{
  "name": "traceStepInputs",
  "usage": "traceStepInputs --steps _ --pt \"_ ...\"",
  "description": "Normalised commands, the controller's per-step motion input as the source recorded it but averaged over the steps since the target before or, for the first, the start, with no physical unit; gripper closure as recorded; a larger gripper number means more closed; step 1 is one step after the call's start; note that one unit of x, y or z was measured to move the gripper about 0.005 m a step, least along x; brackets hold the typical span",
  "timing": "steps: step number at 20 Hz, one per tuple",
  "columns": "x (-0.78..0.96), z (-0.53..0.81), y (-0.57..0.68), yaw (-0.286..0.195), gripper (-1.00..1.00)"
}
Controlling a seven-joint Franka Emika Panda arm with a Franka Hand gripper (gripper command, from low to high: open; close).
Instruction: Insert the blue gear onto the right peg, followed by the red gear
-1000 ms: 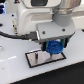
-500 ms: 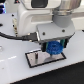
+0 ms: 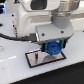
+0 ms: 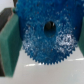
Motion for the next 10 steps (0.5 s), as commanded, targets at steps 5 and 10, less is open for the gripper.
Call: traceStepInputs --steps 5,10 --pt "0.00 -0.31 -0.11 0.000 1.00" --pt "0.00 -0.19 -0.18 0.000 1.00"
